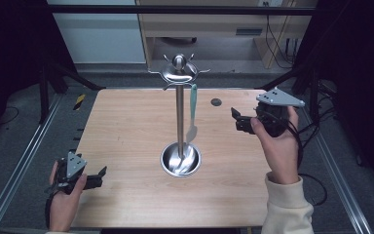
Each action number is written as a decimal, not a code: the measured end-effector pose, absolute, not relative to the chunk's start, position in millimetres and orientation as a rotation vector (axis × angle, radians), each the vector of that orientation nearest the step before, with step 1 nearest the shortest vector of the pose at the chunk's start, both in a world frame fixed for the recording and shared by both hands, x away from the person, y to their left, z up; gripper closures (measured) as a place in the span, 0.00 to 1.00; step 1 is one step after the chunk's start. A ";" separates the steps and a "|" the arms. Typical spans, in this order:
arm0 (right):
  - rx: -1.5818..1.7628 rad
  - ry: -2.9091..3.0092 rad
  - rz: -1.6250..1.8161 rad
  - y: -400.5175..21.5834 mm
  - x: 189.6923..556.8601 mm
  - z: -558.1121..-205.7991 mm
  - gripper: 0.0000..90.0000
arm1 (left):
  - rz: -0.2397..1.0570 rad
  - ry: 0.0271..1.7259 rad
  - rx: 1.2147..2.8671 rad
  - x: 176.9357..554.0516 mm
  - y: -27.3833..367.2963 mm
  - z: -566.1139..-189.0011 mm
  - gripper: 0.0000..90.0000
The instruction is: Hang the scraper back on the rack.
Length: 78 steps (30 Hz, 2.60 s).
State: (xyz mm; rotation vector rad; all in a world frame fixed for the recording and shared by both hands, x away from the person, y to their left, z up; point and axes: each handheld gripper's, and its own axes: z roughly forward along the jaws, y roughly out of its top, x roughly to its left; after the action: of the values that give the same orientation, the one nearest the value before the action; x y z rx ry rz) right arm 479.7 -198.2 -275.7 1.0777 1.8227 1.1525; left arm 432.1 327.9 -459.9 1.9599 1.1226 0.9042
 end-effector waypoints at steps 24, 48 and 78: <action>1.210 1.796 1.156 -215.2 485.4 -354.6 0.10 | 0.965 1.205 1.890 430.7 338.8 -458.5 0.03; 1.314 1.876 1.041 -233.0 499.9 -420.8 0.11 | 0.949 1.183 1.925 431.6 335.6 -458.9 0.03; 1.338 1.960 1.020 -223.2 518.2 -473.2 0.15 | 0.932 1.156 1.954 434.8 327.3 -461.8 0.03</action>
State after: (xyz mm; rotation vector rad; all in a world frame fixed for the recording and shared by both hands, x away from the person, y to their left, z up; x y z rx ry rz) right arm 518.2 -223.2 -473.2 1.3379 1.9603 1.0203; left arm 434.8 327.3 -461.8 1.9536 1.1564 0.9324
